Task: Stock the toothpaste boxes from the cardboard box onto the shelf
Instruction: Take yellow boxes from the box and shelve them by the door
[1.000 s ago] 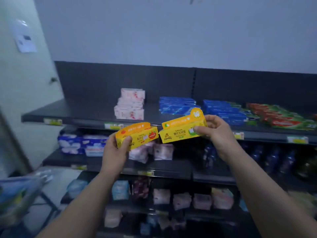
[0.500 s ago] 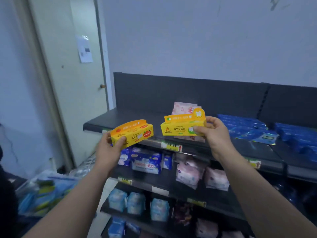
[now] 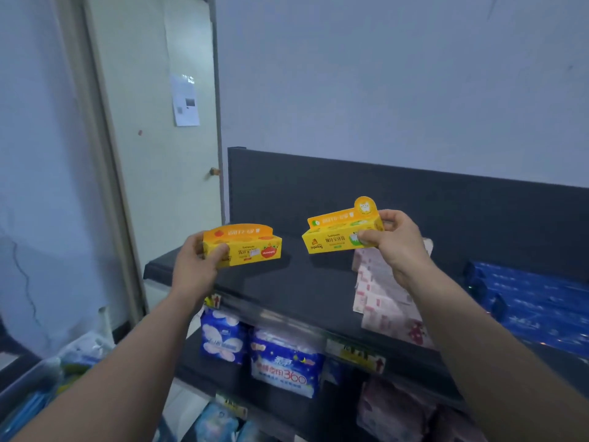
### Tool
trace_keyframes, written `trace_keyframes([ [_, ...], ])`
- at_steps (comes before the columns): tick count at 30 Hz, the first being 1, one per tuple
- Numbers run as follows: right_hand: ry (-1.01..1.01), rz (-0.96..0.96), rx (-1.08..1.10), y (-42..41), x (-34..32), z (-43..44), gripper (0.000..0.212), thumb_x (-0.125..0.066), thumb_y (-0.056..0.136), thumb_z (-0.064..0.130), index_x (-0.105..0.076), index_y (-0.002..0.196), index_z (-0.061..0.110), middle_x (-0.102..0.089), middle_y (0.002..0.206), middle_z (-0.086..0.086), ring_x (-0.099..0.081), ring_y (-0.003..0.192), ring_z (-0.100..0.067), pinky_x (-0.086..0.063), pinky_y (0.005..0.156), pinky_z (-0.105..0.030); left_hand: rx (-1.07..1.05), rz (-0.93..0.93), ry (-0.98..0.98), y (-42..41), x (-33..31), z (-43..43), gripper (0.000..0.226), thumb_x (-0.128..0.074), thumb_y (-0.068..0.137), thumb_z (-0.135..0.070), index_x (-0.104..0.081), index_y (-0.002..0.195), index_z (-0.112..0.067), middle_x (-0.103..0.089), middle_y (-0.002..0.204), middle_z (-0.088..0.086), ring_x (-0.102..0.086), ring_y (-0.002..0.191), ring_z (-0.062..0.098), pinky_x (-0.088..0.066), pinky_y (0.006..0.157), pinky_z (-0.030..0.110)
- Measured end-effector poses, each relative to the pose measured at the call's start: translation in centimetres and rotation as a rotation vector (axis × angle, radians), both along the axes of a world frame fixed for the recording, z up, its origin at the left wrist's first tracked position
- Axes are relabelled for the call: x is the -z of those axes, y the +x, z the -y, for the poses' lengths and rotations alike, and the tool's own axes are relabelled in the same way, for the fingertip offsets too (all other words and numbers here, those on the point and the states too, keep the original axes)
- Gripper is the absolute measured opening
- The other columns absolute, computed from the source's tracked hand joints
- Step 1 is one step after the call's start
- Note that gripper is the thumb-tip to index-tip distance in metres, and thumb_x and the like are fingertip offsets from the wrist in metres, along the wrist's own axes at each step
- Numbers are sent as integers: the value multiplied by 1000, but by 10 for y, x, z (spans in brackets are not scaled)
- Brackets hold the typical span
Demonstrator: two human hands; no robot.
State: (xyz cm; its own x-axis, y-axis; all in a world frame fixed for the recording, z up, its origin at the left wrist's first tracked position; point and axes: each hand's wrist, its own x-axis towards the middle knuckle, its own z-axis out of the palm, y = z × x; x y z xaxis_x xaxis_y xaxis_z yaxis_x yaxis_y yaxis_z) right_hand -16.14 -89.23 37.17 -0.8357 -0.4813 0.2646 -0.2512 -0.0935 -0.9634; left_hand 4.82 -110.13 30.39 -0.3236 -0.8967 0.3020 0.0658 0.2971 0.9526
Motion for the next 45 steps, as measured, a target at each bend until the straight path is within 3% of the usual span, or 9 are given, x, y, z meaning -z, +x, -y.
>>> trace_keyframes([
  [11,82,74,5,-62,8,84,41,-71,75,-9,-56,106,12,-68,104,-9,-67,93,-23,-52,76,-32,162,292,7,-76,5,129,40,-59,93,-21,-47,131,-11,-61,120,8,-59,109,26,-46,100,44],
  [15,103,103,61,-75,12,111,43,-72,72,-11,-57,105,11,-68,104,-12,-67,95,-27,-54,88,-39,230,371,-29,-106,3,169,36,-56,95,-19,-48,130,-10,-60,117,8,-58,107,28,-45,100,45],
  [20,103,142,115,-79,16,138,42,-70,71,-13,-57,105,7,-67,94,-8,-65,82,-20,-52,66,-26,289,457,-53,-133,9,218,37,-55,96,-19,-48,131,-11,-59,118,6,-58,108,26,-45,100,42],
  [24,92,201,135,-83,25,154,44,-68,71,-17,-57,108,3,-65,98,-15,-64,85,-27,-54,70,-30,348,509,-46,-147,14,247,35,-53,97,-13,-50,131,-8,-61,114,6,-58,101,23,-43,96,36],
  [28,122,242,182,-85,37,167,41,-67,72,-18,-56,105,4,-65,96,-16,-63,80,-27,-53,55,-23,340,575,-61,-156,20,266,39,-55,96,-18,-49,133,-5,-61,121,13,-58,108,29,-44,100,40],
  [32,103,318,182,-89,50,173,38,-64,72,-21,-55,96,6,-64,103,-21,-64,92,-35,-55,83,-43,311,607,-80,-165,22,272,42,-52,97,-16,-42,136,-2,-54,117,13,-51,104,26,-40,89,33],
  [37,76,396,156,-91,56,176,41,-60,77,-21,-52,111,1,-64,103,-21,-65,84,-29,-55,72,-35,311,617,-106,-173,23,280,39,-47,98,-15,-46,137,-6,-56,126,15,-55,108,29,-43,92,37],
  [40,118,377,197,-99,63,179,40,-61,76,-21,-53,107,4,-65,103,-19,-66,91,-32,-56,78,-38,267,660,-149,-177,23,280,34,-47,98,-14,-53,129,-3,-58,124,18,-54,112,34,-42,93,39],
  [45,296,256,314,-105,77,191,43,-66,75,-17,-58,110,7,-66,97,-10,-64,88,-23,-51,69,-26,219,680,-147,-184,25,279,24,-45,97,-12,-55,114,2,-58,106,20,-54,95,33,-42,78,38],
])
